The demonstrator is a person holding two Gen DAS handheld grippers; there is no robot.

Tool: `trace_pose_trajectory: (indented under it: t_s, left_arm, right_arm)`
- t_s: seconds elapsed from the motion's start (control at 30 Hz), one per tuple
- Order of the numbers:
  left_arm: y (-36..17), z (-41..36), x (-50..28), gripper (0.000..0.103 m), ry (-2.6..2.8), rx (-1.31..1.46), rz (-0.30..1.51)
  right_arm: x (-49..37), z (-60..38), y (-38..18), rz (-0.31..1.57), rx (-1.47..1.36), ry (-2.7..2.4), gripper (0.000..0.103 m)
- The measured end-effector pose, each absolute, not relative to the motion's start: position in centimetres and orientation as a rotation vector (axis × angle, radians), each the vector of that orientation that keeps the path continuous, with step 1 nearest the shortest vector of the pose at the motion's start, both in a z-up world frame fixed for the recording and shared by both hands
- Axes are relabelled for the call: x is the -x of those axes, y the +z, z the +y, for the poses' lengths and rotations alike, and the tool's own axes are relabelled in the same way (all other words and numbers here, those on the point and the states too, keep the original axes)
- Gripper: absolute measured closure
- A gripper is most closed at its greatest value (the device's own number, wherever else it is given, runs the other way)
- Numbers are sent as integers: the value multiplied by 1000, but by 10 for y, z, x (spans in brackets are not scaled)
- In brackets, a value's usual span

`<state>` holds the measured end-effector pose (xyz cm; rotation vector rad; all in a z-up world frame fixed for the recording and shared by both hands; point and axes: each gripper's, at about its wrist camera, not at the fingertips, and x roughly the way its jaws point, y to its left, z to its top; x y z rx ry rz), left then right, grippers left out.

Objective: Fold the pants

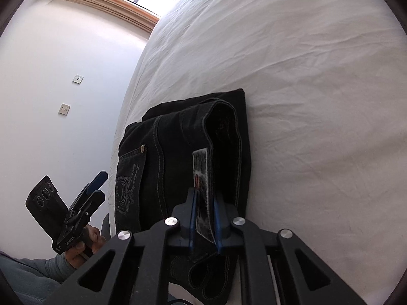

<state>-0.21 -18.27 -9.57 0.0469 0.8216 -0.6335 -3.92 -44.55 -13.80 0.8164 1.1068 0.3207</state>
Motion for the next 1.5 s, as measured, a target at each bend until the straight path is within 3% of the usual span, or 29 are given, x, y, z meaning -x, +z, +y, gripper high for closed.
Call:
trace_pose_trajectory:
  t_s: [0.37,0.67,0.73,0.83,1.0,1.2,1.4,1.5]
  left_arm:
    - [-94,-147,-16,34,-563,25,811]
    - [-72,-170,-23,34,-679,-52,724]
    - [-74,-182,-27,53,-730,-89,735]
    - [-90,-194,-48,68,-804,-51,829]
    - [-139,-207,-102,82,-833,38,1027]
    - [-165,-199,-128,83,-898,180,1048]
    - [-119,-163,-110,83,-1006,342,986]
    - [-138,-162,-91,83,-1042,314,1104]
  right_arm:
    - [69,-458,-159,1042,-973,264,90]
    - [59,-447,-151,1065,-923,243,89]
    - [58,-447,-152,1065,-921,238,89]
    - [57,-447,-153,1061,-938,243,89]
    - [56,-451,-161,1051,-976,256,89]
    - [50,-452,-163,1055,-967,252,90]
    - [56,-449,-157,1050,-952,257,89]
    - [55,-450,-162,1045,-981,259,89]
